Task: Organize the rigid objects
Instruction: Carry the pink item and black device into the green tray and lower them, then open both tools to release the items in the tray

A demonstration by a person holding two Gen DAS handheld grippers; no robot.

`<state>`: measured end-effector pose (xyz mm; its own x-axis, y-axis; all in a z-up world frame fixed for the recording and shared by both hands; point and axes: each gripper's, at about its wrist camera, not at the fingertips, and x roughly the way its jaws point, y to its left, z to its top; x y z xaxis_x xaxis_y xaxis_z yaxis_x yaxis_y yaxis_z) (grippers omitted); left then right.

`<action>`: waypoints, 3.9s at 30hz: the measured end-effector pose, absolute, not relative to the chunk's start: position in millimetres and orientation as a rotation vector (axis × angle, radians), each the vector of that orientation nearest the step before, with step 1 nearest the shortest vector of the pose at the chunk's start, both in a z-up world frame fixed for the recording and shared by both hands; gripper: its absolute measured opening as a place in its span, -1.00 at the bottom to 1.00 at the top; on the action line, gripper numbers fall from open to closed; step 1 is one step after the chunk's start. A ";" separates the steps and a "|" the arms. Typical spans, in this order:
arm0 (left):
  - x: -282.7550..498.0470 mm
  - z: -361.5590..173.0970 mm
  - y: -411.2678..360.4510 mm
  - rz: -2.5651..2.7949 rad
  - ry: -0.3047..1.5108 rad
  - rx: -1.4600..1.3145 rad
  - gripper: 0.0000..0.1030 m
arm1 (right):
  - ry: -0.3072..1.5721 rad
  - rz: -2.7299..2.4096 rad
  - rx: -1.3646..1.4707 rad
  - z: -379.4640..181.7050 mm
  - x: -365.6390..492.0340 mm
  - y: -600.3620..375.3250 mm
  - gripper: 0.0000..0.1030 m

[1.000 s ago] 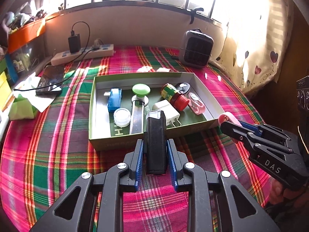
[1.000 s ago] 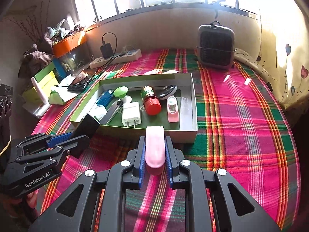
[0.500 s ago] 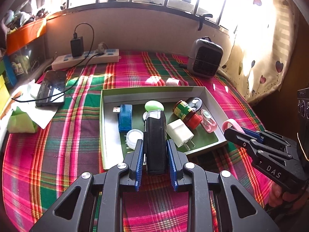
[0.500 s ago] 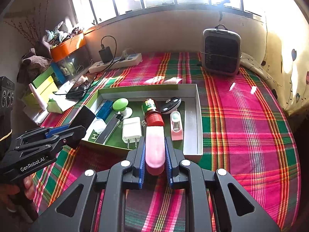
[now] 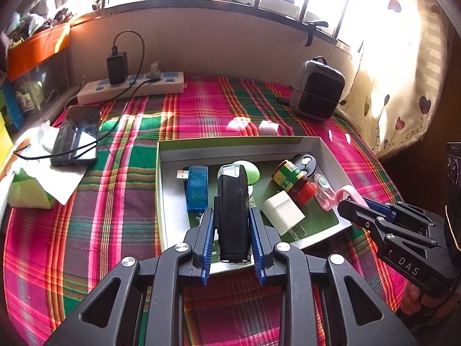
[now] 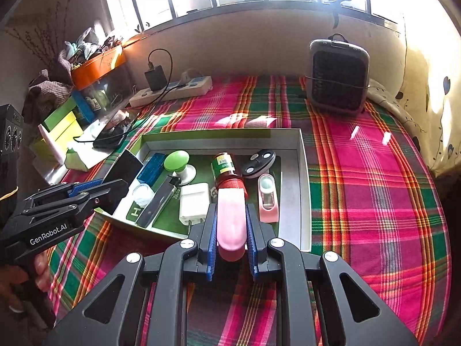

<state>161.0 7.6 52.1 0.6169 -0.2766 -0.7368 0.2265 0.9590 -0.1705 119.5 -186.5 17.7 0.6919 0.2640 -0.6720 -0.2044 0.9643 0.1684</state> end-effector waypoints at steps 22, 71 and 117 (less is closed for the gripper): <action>200.1 34.9 -2.0 -0.291 0.902 -0.046 -0.56 | 0.820 0.296 0.088 -1.5 145.4 -183.2 -0.63; 206.0 26.9 -0.6 -0.256 0.912 -0.057 -0.56 | 0.829 0.262 0.061 -14.0 152.4 -178.9 -0.63; 106.7 57.7 -6.3 -0.212 0.808 -0.025 -0.27 | 0.740 0.213 0.076 12.9 91.3 -179.7 0.03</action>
